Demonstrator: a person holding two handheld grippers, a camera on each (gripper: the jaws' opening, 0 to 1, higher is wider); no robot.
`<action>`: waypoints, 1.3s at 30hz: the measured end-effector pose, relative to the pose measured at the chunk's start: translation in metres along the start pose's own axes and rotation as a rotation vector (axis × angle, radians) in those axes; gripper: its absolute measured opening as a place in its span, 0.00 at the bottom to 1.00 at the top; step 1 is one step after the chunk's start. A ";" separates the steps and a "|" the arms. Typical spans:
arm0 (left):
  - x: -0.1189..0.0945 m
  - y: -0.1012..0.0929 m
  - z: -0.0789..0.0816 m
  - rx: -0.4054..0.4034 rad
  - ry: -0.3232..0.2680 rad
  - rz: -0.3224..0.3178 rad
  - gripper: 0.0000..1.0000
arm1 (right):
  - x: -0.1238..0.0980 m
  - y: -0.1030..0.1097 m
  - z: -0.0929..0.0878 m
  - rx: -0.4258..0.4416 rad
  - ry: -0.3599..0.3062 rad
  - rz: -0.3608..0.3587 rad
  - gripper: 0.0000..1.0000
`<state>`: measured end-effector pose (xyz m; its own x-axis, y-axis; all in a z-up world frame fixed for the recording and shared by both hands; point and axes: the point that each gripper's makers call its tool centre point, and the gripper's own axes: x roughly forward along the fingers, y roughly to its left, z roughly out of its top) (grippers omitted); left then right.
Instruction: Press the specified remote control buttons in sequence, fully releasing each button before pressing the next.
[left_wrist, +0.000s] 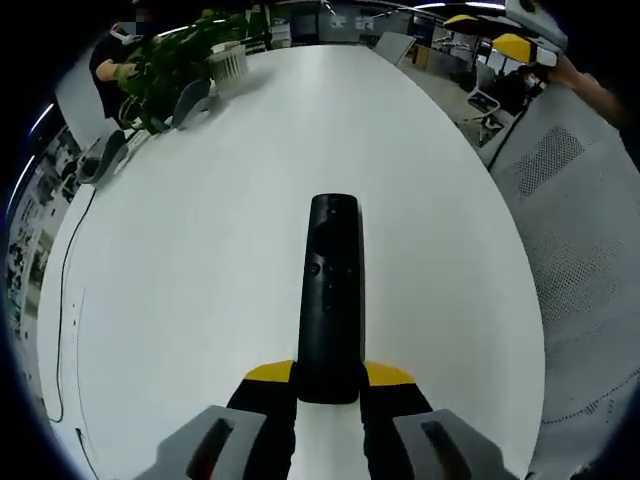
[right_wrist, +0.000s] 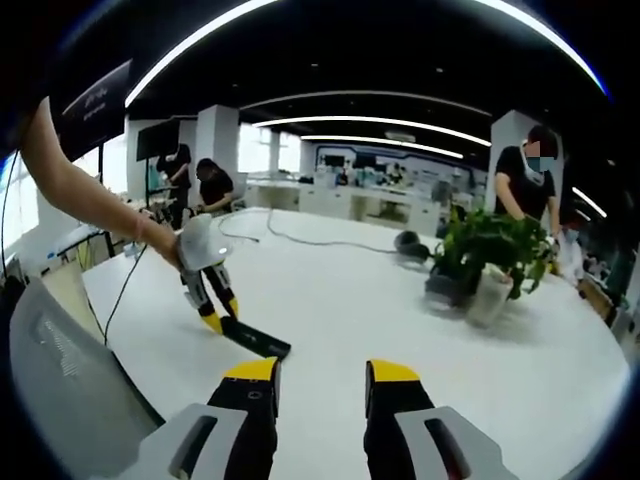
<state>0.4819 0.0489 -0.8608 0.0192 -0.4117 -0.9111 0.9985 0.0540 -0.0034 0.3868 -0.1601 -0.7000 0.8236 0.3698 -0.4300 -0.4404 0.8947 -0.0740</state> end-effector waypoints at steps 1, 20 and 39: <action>0.000 -0.002 0.000 -0.003 0.002 -0.005 0.24 | 0.000 0.000 0.000 -0.002 0.001 0.000 0.30; 0.000 -0.038 0.000 0.010 0.007 -0.011 0.24 | 0.000 0.004 0.000 -0.019 0.007 0.016 0.28; 0.001 -0.070 0.001 0.020 0.009 -0.022 0.24 | -0.003 0.001 0.004 0.064 -0.035 0.024 0.25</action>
<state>0.4123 0.0434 -0.8613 -0.0034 -0.4047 -0.9145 0.9995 0.0269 -0.0156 0.3858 -0.1589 -0.6951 0.8254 0.3992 -0.3992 -0.4376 0.8992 -0.0056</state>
